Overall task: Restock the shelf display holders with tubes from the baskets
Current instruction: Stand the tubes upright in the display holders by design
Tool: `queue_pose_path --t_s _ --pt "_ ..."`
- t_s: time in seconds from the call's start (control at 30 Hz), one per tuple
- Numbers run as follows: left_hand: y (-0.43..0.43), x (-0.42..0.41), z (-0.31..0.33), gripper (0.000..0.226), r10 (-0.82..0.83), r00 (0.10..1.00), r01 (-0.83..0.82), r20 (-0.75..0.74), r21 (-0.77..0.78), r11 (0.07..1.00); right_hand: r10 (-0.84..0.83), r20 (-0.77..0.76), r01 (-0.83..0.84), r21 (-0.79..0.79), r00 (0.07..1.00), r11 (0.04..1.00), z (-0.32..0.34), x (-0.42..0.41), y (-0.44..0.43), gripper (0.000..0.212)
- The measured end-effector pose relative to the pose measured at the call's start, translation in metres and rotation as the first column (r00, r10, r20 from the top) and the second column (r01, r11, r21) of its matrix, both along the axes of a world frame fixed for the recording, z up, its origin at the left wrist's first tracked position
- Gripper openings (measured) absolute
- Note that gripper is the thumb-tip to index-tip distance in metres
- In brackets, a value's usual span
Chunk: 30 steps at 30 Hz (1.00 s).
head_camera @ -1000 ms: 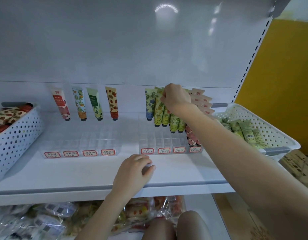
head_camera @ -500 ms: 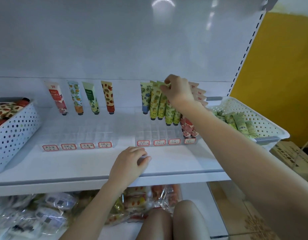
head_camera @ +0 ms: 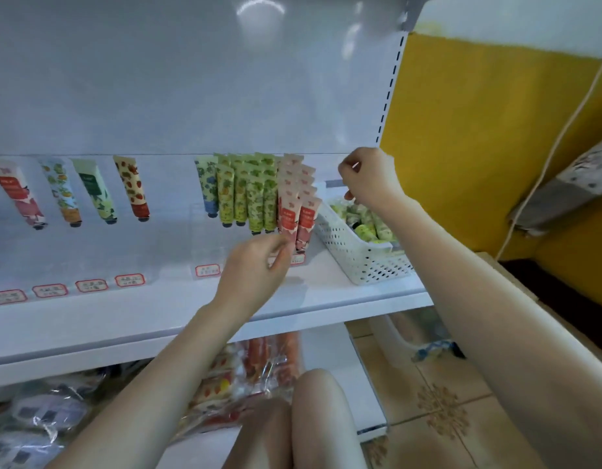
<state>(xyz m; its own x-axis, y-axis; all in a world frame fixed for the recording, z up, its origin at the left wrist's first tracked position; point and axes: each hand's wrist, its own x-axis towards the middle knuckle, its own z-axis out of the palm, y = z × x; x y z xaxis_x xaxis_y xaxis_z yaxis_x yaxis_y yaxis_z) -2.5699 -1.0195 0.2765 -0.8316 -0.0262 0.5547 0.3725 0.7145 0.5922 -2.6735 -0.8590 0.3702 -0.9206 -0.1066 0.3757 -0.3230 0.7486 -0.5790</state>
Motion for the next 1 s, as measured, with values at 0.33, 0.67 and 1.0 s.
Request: queue_pose_path --t_s 0.33,0.67,1.0 --pt "0.081 -0.069 0.045 0.022 -0.125 0.976 0.149 0.176 -0.131 0.98 -0.21 0.216 0.193 0.094 0.954 0.977 -0.015 -0.01 0.095 0.028" --pt "0.143 -0.158 0.028 0.023 0.189 0.841 0.158 0.507 -0.564 0.811 -0.275 0.384 0.159 0.308 0.881 0.938 -0.039 -0.053 0.112 0.031" --pt "0.153 -0.185 0.024 0.031 0.307 0.672 0.356 0.673 -0.658 0.664 -0.26 0.422 -0.043 0.587 0.868 0.808 -0.044 -0.062 0.091 0.021"
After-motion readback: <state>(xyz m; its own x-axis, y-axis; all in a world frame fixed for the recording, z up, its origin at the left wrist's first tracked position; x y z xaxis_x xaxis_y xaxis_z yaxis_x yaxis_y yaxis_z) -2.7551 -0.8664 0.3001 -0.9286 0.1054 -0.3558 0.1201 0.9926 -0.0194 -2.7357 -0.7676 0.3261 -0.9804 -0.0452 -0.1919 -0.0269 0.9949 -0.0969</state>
